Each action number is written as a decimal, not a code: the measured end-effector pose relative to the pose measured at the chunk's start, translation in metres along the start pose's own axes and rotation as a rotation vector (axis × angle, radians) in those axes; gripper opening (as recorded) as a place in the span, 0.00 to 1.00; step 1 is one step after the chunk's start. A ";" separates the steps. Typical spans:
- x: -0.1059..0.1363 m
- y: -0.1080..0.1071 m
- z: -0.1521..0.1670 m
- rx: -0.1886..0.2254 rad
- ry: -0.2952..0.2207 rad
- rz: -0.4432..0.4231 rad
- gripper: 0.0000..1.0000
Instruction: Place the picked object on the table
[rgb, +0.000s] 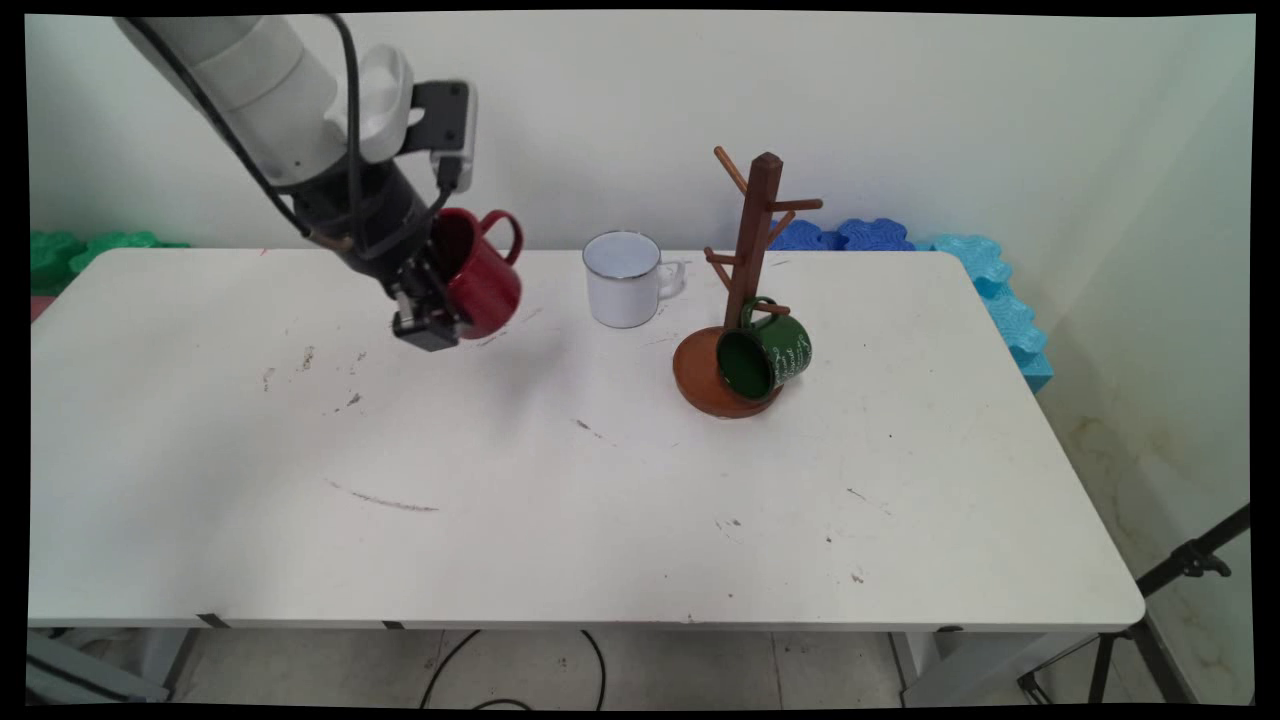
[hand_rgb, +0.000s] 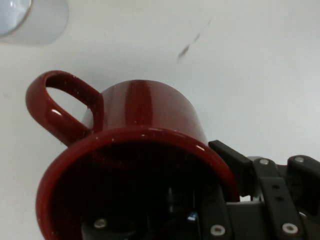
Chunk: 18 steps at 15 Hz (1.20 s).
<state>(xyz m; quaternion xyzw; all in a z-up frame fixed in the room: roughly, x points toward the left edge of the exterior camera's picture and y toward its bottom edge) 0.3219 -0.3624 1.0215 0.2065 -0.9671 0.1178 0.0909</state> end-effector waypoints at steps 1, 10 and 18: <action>-0.003 -0.002 0.006 -0.001 -0.022 0.012 0.00; -0.007 -0.017 0.080 -0.077 -0.111 0.170 0.00; 0.010 -0.042 0.138 -0.125 -0.113 0.289 0.00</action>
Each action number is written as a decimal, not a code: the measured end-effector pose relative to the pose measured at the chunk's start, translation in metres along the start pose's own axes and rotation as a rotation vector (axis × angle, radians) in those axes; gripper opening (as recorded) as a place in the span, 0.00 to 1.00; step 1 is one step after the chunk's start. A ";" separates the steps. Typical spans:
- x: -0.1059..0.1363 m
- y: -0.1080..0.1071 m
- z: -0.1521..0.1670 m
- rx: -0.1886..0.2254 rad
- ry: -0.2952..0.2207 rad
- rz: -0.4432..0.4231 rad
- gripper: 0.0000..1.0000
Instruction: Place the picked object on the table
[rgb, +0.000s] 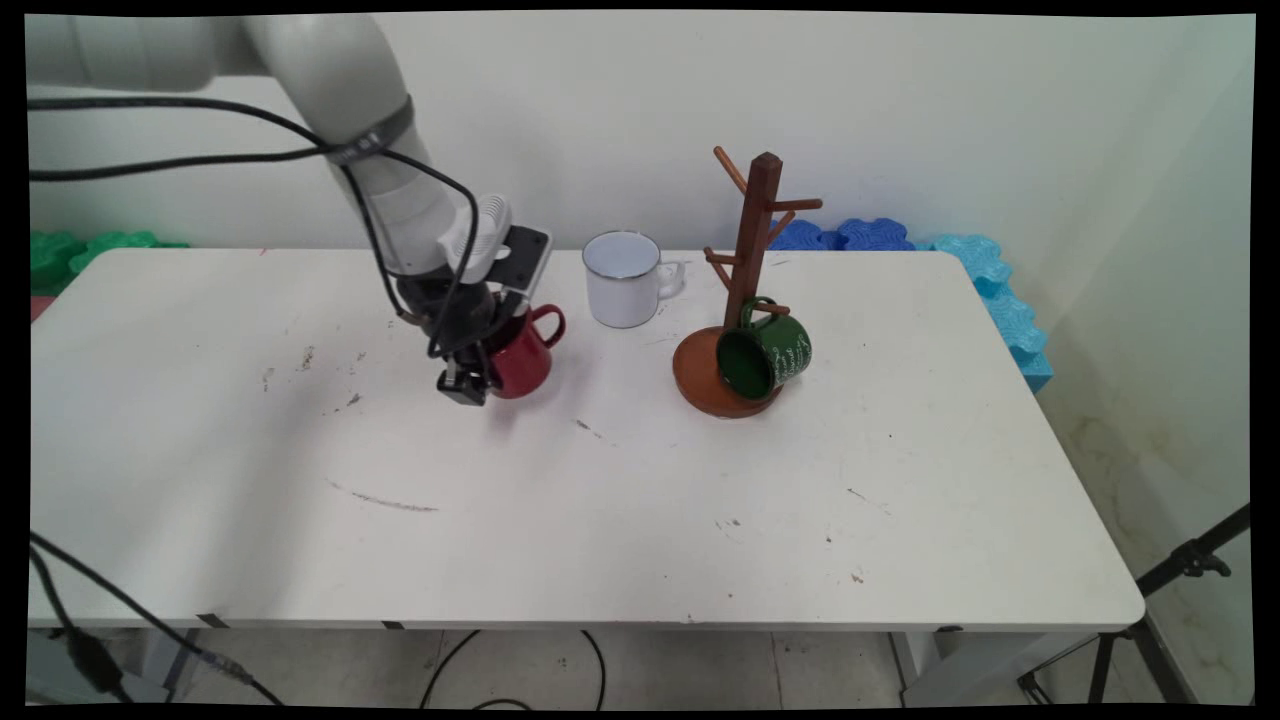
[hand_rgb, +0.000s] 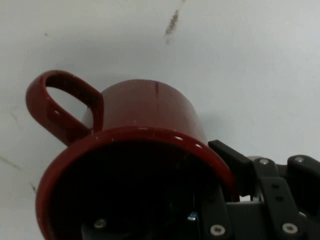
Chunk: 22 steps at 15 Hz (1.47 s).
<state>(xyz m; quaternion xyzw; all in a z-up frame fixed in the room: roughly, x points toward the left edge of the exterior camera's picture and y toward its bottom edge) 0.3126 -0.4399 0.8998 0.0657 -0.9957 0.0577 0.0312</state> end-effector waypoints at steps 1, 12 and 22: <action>0.002 -0.004 0.005 -0.005 0.002 0.010 0.00; 0.017 -0.033 0.043 -0.046 0.022 0.031 0.00; 0.023 -0.046 0.055 -0.053 0.030 0.018 1.00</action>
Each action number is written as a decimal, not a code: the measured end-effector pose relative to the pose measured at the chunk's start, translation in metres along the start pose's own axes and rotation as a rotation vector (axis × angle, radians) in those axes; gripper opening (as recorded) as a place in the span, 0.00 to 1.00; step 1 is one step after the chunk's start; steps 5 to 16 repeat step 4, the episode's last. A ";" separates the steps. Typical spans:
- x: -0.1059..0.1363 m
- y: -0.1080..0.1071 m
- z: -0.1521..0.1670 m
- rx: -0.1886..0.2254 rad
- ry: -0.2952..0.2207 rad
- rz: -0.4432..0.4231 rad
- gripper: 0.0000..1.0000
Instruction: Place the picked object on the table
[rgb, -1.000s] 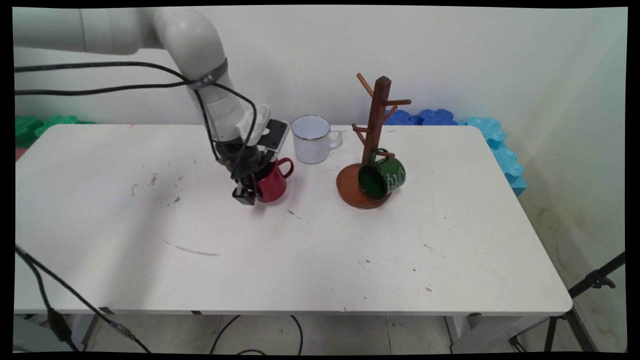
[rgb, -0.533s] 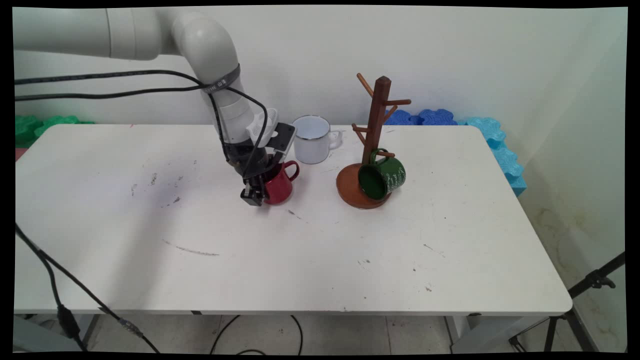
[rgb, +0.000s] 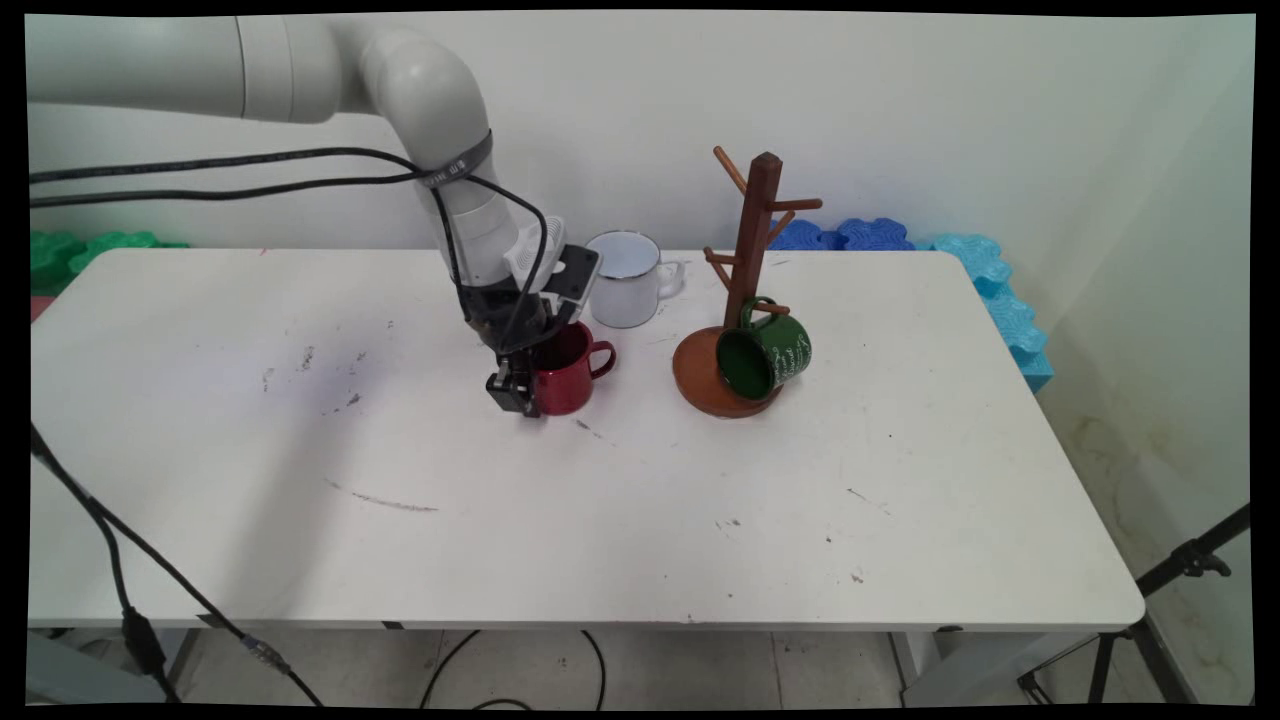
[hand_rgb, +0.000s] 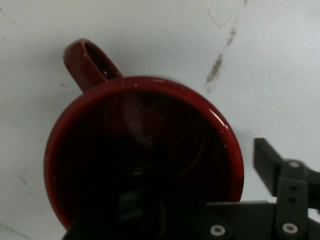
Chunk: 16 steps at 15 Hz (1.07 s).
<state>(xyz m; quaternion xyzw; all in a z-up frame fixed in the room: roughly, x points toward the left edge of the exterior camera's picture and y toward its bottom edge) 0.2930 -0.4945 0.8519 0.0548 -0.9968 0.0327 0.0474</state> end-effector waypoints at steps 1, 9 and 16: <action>0.001 0.000 -0.001 0.001 0.004 0.001 1.00; 0.006 0.002 -0.011 0.002 0.036 -0.011 1.00; 0.006 0.002 -0.011 0.002 0.036 -0.011 1.00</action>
